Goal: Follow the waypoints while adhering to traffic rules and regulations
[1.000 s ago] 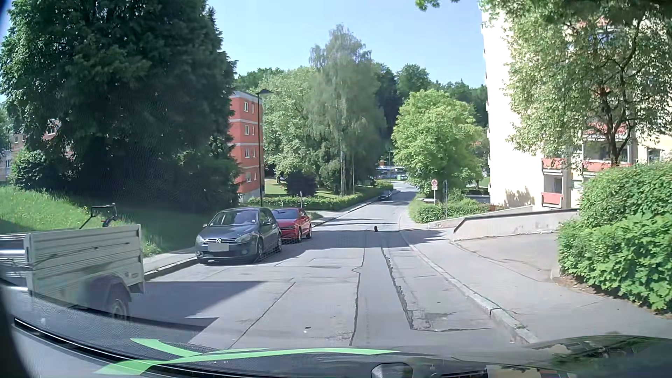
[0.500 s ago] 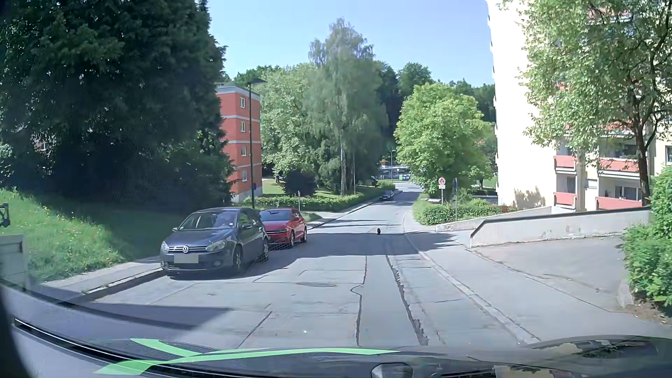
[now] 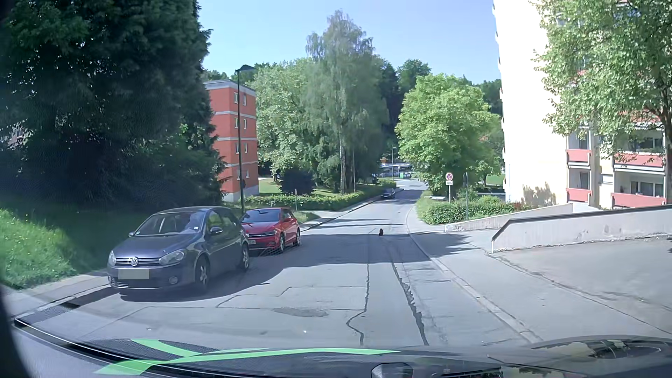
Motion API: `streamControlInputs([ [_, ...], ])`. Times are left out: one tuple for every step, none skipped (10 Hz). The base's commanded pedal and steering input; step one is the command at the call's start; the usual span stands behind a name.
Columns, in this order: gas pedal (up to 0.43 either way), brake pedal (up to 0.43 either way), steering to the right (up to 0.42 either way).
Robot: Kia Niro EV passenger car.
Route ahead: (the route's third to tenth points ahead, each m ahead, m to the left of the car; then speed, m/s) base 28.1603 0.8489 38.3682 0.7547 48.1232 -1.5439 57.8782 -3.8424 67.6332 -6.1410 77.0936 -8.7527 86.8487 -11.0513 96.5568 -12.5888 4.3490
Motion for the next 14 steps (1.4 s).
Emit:
streamControlInputs([
  [0.0,0.232,-0.003],
  [0.0,0.232,-0.003],
  [0.0,0.232,-0.003],
  [0.0,0.232,-0.003],
  [0.0,0.232,-0.002],
  [0.0,0.232,0.0],
  [0.0,0.238,0.003],
  [0.0,0.238,0.004],
  [0.0,0.238,0.004],
  [0.0,0.238,0.004],
  [0.0,0.238,0.004],
  [0.0,0.244,0.004],
  [0.0,0.238,0.003],
  [0.0,0.238,0.003],
])
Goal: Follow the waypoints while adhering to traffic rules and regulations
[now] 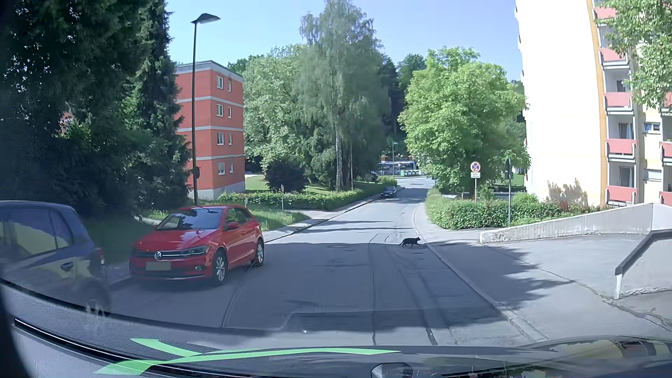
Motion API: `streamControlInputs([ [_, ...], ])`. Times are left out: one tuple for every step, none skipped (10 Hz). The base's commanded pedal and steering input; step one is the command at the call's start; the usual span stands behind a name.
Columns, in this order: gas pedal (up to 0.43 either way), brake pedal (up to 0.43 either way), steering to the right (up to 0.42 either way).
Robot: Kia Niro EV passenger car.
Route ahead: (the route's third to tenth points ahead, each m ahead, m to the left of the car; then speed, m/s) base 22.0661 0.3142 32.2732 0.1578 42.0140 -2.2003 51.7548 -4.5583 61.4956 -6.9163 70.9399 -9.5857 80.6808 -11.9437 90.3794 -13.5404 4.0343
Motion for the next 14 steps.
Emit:
streamControlInputs([
  [0.0,0.232,0.003],
  [0.0,0.232,0.004],
  [0.0,0.22,0.005],
  [0.0,0.207,0.004],
  [0.0,0.195,0.005],
  [0.0,0.183,0.004],
  [0.0,0.165,0.004],
  [0.0,0.165,0.001],
  [0.0,0.159,0.001],
  [0.0,0.159,0.0],
  [0.0,0.152,0.001],
  [0.0,0.152,0.004],
  [0.0,0.146,0.006],
  [0.0,0.146,0.005],
])
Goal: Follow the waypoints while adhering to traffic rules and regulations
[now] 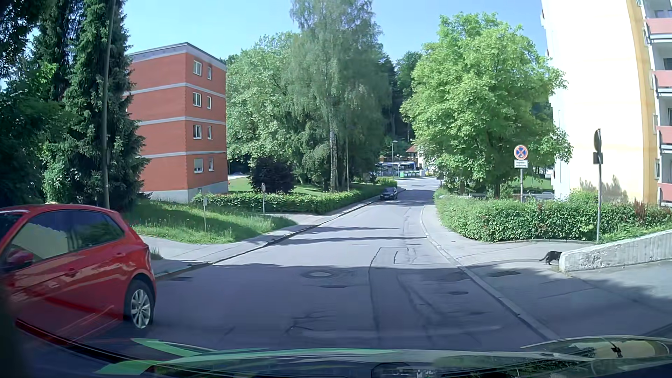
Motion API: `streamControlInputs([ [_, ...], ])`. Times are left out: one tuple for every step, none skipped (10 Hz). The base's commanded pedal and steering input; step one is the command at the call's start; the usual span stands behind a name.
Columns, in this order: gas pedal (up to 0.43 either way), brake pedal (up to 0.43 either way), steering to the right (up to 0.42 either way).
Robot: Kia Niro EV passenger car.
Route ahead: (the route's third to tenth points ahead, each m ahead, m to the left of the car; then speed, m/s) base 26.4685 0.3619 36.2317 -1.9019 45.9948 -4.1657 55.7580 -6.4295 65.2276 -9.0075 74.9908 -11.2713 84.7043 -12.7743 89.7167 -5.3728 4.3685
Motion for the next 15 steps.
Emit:
streamControlInputs([
  [0.0,0.146,0.005],
  [0.0,0.146,0.006],
  [0.0,0.14,0.007],
  [0.0,0.14,0.008],
  [0.0,0.146,0.008],
  [0.0,0.146,0.008],
  [0.0,0.14,0.008],
  [0.0,0.14,0.008],
  [0.0,0.14,0.009],
  [0.0,0.146,0.009],
  [0.0,0.146,0.009],
  [0.0,0.146,0.01],
  [0.0,0.146,0.012],
  [0.0,0.152,0.014],
  [0.0,0.152,0.016],
])
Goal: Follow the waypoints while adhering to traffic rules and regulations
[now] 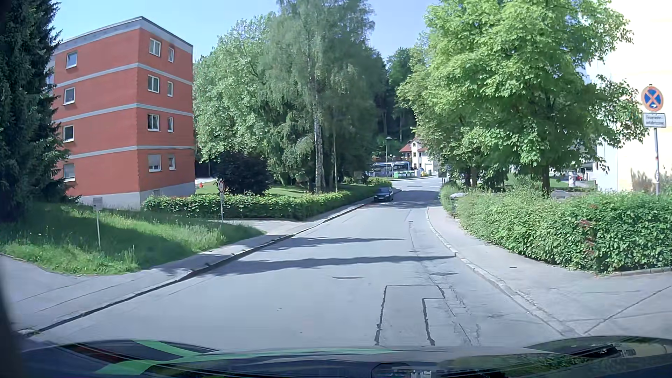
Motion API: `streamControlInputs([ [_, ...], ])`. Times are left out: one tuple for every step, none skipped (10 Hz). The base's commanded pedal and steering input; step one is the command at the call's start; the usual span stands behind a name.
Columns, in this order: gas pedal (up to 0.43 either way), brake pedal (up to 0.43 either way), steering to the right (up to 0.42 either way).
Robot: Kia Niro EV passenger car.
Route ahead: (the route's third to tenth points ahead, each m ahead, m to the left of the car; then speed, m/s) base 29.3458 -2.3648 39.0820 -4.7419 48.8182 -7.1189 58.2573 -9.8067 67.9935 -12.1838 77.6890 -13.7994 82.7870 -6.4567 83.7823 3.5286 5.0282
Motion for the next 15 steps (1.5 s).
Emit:
streamControlInputs([
  [0.0,0.152,0.018],
  [0.0,0.152,0.017],
  [0.0,0.152,0.017],
  [0.0,0.152,0.017],
  [0.0,0.14,0.018],
  [0.0,0.146,0.019],
  [0.0,0.14,0.02],
  [0.0,0.146,0.025],
  [0.0,0.152,0.025],
  [0.0,0.152,0.026],
  [0.0,0.152,0.025],
  [0.0,0.152,0.026],
  [0.0,0.152,0.027],
  [0.0,0.152,0.027],
  [0.0,0.152,0.027],
])
